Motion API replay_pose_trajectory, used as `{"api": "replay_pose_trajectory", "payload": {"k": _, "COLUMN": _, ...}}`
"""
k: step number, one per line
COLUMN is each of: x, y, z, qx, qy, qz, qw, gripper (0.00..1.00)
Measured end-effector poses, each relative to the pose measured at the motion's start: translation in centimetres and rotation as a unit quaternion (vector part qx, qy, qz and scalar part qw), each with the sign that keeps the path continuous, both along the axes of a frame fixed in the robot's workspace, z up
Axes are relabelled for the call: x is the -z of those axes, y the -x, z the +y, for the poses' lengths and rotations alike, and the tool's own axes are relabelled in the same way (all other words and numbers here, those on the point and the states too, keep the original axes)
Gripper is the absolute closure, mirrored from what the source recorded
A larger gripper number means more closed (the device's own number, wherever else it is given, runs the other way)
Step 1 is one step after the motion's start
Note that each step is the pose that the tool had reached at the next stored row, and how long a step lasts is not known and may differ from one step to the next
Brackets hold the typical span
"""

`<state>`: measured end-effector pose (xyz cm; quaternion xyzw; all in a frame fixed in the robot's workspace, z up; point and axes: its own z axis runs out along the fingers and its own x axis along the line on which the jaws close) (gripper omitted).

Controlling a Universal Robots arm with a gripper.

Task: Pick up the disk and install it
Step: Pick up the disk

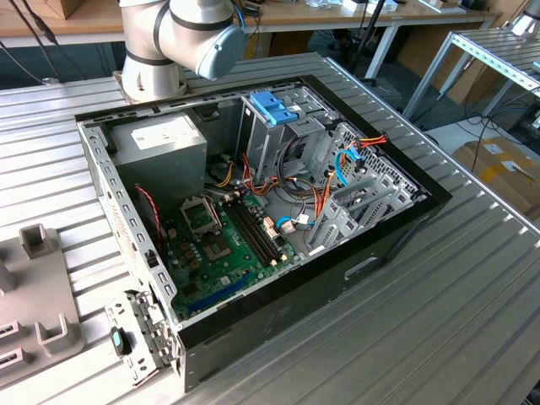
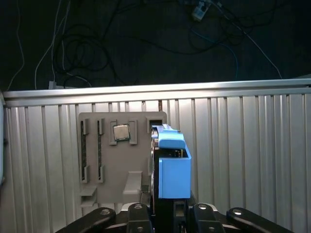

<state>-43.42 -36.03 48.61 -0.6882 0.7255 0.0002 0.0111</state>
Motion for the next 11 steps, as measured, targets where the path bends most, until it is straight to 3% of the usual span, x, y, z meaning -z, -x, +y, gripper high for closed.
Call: {"api": "replay_pose_trajectory", "payload": {"k": 11, "x": -0.03, "y": -0.09, "z": 0.01, "qx": 0.000, "qy": 0.0000, "qz": 0.0001, "qw": 1.00000, "gripper": 0.65}}
